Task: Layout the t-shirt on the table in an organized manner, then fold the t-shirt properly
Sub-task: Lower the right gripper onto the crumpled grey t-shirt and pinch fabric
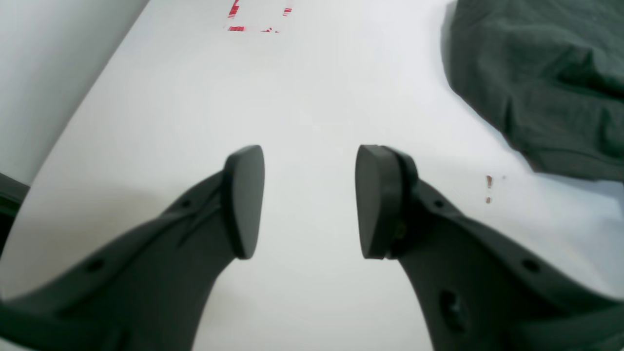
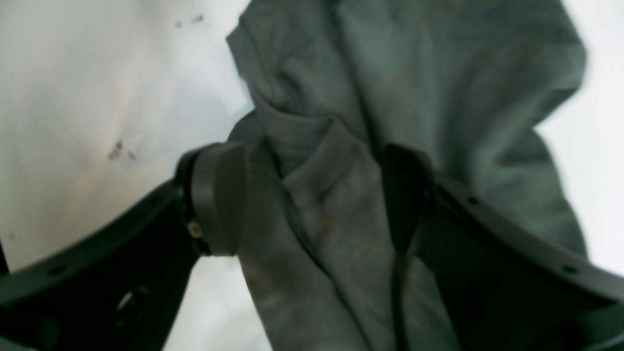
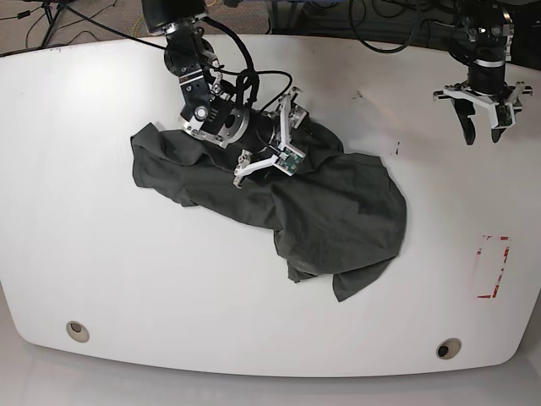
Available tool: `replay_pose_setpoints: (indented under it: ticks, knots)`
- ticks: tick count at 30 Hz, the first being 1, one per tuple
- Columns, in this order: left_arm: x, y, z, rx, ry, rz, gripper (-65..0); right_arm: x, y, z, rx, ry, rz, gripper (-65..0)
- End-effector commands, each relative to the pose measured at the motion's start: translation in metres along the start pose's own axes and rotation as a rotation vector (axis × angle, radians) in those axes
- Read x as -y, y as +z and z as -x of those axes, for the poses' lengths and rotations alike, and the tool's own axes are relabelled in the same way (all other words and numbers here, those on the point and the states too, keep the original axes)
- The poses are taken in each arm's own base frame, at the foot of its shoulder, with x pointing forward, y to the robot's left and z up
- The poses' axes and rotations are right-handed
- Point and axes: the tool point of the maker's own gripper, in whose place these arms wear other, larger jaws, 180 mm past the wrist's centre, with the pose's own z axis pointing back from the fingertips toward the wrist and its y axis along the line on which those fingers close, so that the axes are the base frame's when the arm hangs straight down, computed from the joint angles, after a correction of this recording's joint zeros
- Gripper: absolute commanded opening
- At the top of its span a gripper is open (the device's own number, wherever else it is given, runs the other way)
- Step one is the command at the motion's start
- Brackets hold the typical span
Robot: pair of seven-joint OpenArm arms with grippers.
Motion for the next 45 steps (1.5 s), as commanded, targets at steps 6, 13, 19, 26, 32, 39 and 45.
replay_pose_setpoints:
  ticks: [6,13,19,26,32,39,45]
  knots:
    - [-0.003,0.002,-0.012,0.044,-0.012,-0.006,-36.3,0.007,-0.016,-0.012,0.016,0.03,-0.029,-23.9]
    - [-0.003,0.002,-0.012,0.043,-0.012,-0.006,-36.3,0.017,-0.03,-0.011,-0.009,0.039,-0.044,-23.9]
    - [-0.003,0.002,-0.012,0.041,-0.012,-0.006,-36.3,0.029,-0.032,-0.016,-0.009,0.05,-0.032,-23.9]
    - [-0.003,0.001,-0.013,0.046,-0.014,-0.006,-36.3,0.028,-0.032,-0.013,-0.016,0.051,-0.033,-24.1]
    - [-0.003,0.001,-0.013,0.045,-0.013,-0.005,-36.3,0.017,-0.029,-0.003,-0.028,0.032,-0.044,-24.3]
    - [-0.002,0.001,-0.013,0.045,-0.012,-0.004,-36.3,0.006,-0.02,-0.009,0.002,0.036,-0.043,-24.4]
    - [-0.001,0.001,-0.013,0.045,-0.011,-0.002,-36.3,0.002,-0.018,-0.01,0.009,0.038,-0.043,-36.9]
